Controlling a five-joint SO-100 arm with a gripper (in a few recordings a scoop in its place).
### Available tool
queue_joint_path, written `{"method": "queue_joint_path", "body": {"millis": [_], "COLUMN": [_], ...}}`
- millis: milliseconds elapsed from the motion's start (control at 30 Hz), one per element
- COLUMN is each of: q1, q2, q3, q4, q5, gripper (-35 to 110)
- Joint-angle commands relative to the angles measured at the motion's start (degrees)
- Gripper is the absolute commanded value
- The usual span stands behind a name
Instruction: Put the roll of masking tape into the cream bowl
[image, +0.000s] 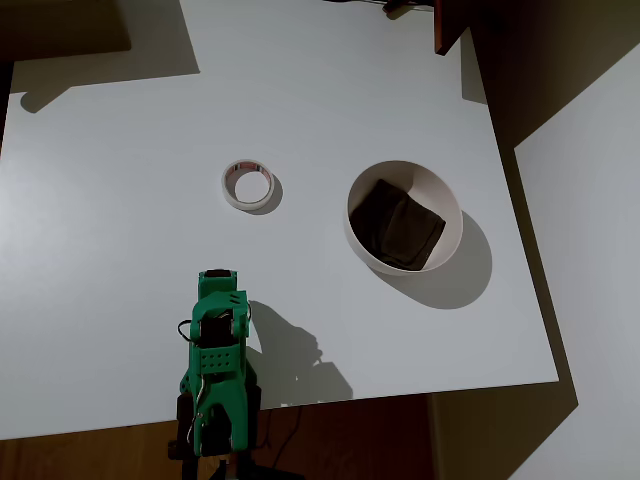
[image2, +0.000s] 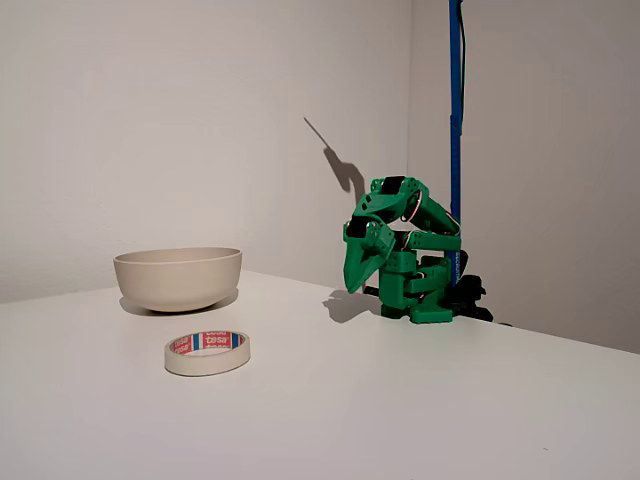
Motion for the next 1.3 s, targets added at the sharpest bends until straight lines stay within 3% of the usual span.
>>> {"method": "queue_joint_path", "body": {"millis": [0, 333, 467, 533, 900, 1267], "q1": [3.4, 14.4, 17.9, 18.9, 20.2, 13.5], "q2": [-10.4, -51.6, -66.9, -72.8, -97.9, -106.1], "q3": [-13.2, -48.1, -59.2, -62.2, -78.4, -86.3], "q4": [-1.6, -1.8, 0.9, 0.8, 0.0, 2.5], "q5": [1.1, 0.9, -0.2, -0.6, -0.3, -0.4], "gripper": [-8, -8, 17, 19, 22, 24]}}
